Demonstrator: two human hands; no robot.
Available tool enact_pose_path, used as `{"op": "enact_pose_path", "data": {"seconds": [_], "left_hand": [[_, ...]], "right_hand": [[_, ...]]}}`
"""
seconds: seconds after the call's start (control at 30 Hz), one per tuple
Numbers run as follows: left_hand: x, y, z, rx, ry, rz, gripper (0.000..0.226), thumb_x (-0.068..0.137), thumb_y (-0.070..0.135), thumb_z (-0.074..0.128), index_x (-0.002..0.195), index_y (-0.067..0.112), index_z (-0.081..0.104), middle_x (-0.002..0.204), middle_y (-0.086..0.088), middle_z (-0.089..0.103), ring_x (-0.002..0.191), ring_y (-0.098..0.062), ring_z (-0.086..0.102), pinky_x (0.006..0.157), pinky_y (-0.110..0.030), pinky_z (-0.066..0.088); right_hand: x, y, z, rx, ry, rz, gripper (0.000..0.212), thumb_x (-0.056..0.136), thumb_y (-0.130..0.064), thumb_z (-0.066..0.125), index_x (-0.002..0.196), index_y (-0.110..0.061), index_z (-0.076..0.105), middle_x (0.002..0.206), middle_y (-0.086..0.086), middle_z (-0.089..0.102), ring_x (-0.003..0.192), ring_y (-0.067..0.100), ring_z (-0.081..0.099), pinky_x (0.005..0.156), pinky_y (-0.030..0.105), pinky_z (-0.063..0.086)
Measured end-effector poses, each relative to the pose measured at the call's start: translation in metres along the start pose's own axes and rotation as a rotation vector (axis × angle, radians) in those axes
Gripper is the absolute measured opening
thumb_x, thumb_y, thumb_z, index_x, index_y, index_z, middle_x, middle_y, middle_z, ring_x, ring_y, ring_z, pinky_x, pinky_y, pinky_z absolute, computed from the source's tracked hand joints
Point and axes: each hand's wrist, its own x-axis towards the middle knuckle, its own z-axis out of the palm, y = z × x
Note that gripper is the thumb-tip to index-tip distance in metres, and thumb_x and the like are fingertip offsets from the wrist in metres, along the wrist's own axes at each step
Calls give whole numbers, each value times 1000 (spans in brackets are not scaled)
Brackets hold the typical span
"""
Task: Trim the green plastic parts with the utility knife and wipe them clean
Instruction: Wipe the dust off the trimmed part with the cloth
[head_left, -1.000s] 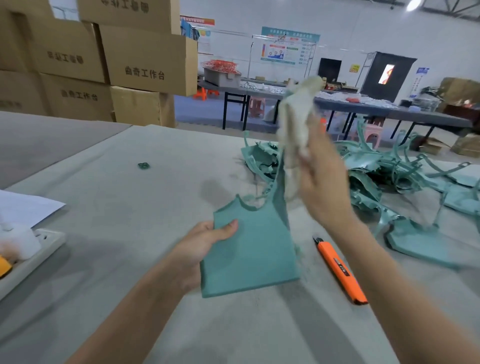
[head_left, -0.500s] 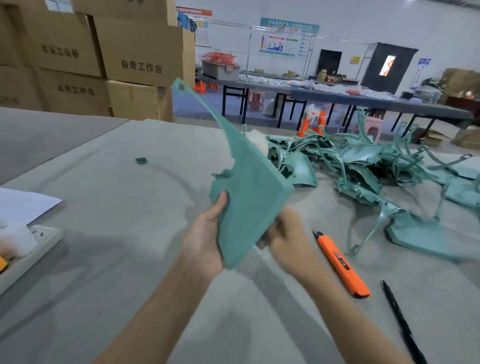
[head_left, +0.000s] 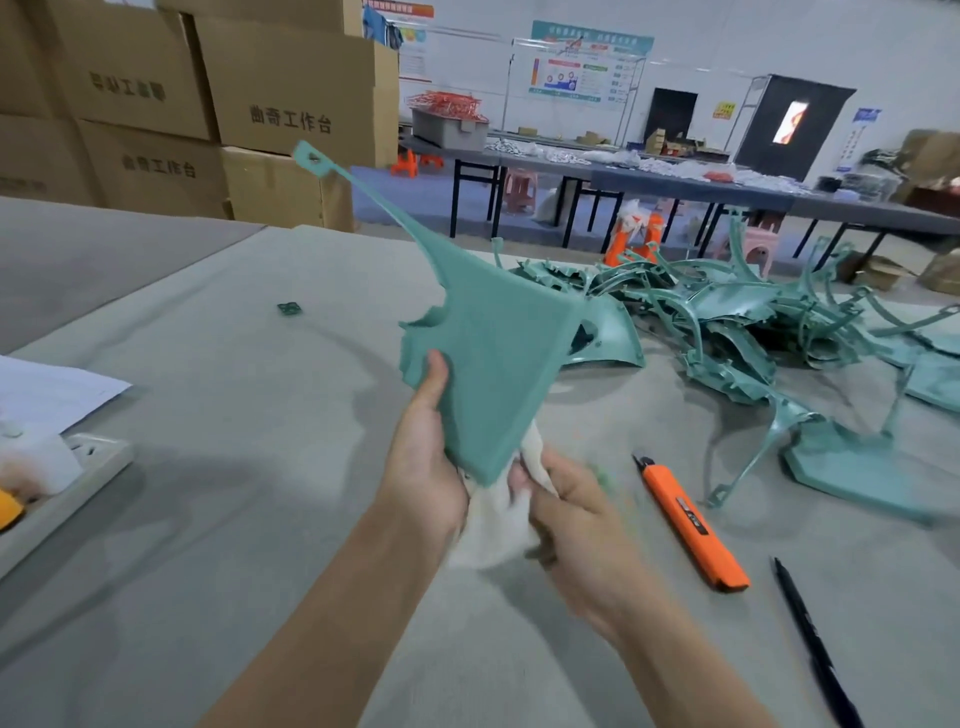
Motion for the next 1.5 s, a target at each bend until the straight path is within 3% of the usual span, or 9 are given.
{"op": "enact_pose_path", "data": {"seconds": [0.13,0.3,0.43,0.67,0.8,0.93,1.1,1.3,1.5], "left_hand": [[4,11,-9,-17,64,177,41,95,46,49,122,18,63,112,-3,72,97,-20,70,74,-33,58],[4,-3,-2,50,54,178,52,96,46,46,133,12,56,125,-9,65,115,-26,61,103,-45,44],[7,-14,4,28,45,67,51,94,48,49,125,10,61,110,-11,72,95,-25,71,77,-36,59],[-1,-7,-3,377,-108,40,40,81,45,57,111,19,62,116,-6,61,108,-24,50,95,-43,42],[-23,1,2,51,-360,26,64,85,39,61,136,1,50,139,-21,50,130,-37,45,113,-50,27],[-20,5,7,131,-88,41,63,81,33,60,136,4,49,132,-21,58,123,-34,54,104,-47,42],[-21,10,2,385,-48,288,26,97,21,49,118,14,62,115,-4,71,106,-20,67,91,-38,53],[-22,-3,-2,580,-105,325,22,95,-1,48,96,11,66,87,2,75,83,-19,69,66,-26,57],[-27,16,-32,611,-184,337,36,84,21,56,114,4,64,109,-13,72,101,-28,69,83,-36,57]], "right_hand": [[10,-34,-39,-847,252,-42,40,87,17,46,85,-12,73,66,-4,66,60,12,58,56,27,46],[18,-39,-30,35,201,-112,32,90,-25,64,119,-12,66,109,3,75,98,19,71,77,27,58],[21,-30,-16,-80,294,-252,41,84,-3,70,123,-14,62,111,2,75,100,16,72,78,26,56],[15,-40,-30,-1059,490,-919,17,68,10,54,73,-4,61,73,3,52,66,16,45,57,21,35],[10,-32,-24,-1439,340,-920,24,70,13,62,84,-3,74,71,5,52,62,26,49,50,30,40],[0,-39,-26,-1646,112,-832,25,72,10,63,85,-9,73,77,5,59,68,29,57,51,35,47],[-1,-93,-49,-1617,735,-532,20,67,15,64,83,3,60,77,13,48,75,32,47,63,36,32],[6,-52,8,-1751,136,-717,49,76,-11,50,123,-7,64,135,14,53,108,29,37,91,45,39],[29,-96,-34,-1435,809,-739,72,65,23,45,132,1,59,136,20,57,125,37,47,110,41,36]]}}
